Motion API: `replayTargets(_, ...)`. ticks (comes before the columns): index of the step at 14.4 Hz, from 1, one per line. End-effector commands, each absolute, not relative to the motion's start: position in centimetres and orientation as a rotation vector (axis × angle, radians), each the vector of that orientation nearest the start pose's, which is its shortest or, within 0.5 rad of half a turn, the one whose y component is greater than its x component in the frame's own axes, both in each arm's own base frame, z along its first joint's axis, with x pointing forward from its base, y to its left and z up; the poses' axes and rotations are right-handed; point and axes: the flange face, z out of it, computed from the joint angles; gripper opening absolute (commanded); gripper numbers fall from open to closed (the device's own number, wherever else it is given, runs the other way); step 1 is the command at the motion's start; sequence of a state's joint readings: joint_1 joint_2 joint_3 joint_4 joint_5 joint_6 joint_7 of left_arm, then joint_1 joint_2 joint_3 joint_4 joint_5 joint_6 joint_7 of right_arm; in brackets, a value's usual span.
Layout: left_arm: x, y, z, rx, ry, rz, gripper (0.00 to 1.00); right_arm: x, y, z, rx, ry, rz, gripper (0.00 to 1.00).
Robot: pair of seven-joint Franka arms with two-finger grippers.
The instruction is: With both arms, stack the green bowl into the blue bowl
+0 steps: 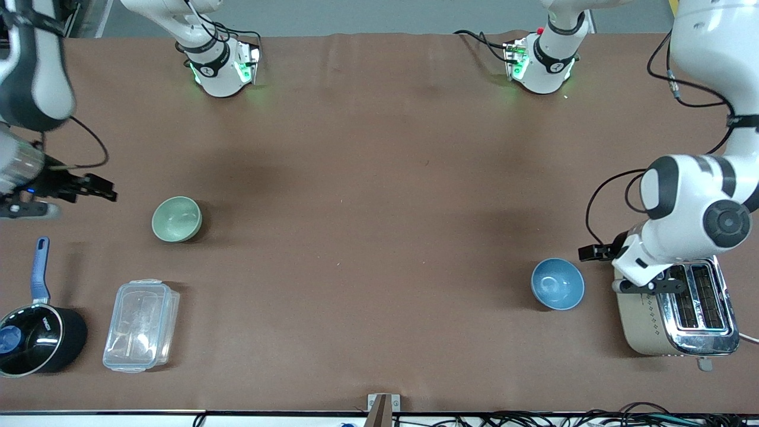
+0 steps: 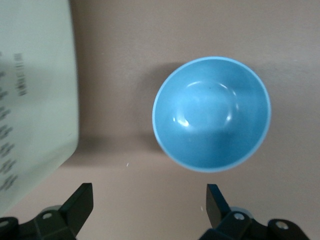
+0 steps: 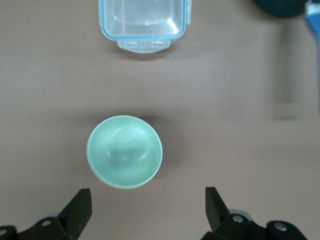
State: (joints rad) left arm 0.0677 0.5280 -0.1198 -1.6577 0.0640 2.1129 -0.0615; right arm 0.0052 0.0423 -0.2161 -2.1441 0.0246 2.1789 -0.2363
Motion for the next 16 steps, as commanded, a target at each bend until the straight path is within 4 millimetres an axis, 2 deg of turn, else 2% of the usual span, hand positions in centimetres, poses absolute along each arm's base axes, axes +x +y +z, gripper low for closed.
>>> replayTargets(1,68.1,-2.9,26.8,-3.136,-0.015,0.071,0.83,50.1,-10.5,31.7,-3.153,-0.049,-0.069,1.0)
replayTargets(3,68.5,-3.4,25.1,-3.14,-0.053,0.045,0.73,49.5,-10.6,26.6,-3.178,-0.047,-0.111,1.0)
replayTargets(5,68.7,-3.4,23.3,-3.147,-0.054,0.019,0.66,48.6,-10.3,23.4,-3.194,-0.042,-0.175,1.0)
replayTargets(7,68.8,-3.4,22.0,-3.152,-0.059,0.004,0.58,48.1,-10.3,22.3,-3.196,-0.027,-0.169,0.97)
replayTargets(9,68.8,-3.5,21.2,-3.155,-0.065,0.012,0.31,48.0,-10.2,21.5,-3.195,-0.018,-0.147,0.87)
replayTargets(11,69.1,-3.5,21.6,-3.158,-0.102,-0.004,0.08,47.8,-10.1,20.6,-3.189,0.003,-0.123,0.77)
replayTargets(12,69.3,-3.4,22.1,-3.158,-0.141,-0.018,0.0,47.8,-10.1,20.6,-3.184,0.023,-0.123,0.73)
replayTargets(14,69.5,-4.2,23.6,-3.165,-0.147,-0.04,0.0,47.7,-9.9,20.3,-3.181,0.023,-0.111,0.64)
replayTargets(16,69.3,-7.5,26.3,-3.199,-0.109,-0.06,0.0,47.6,-9.8,20.1,-3.181,0.023,-0.107,0.6)
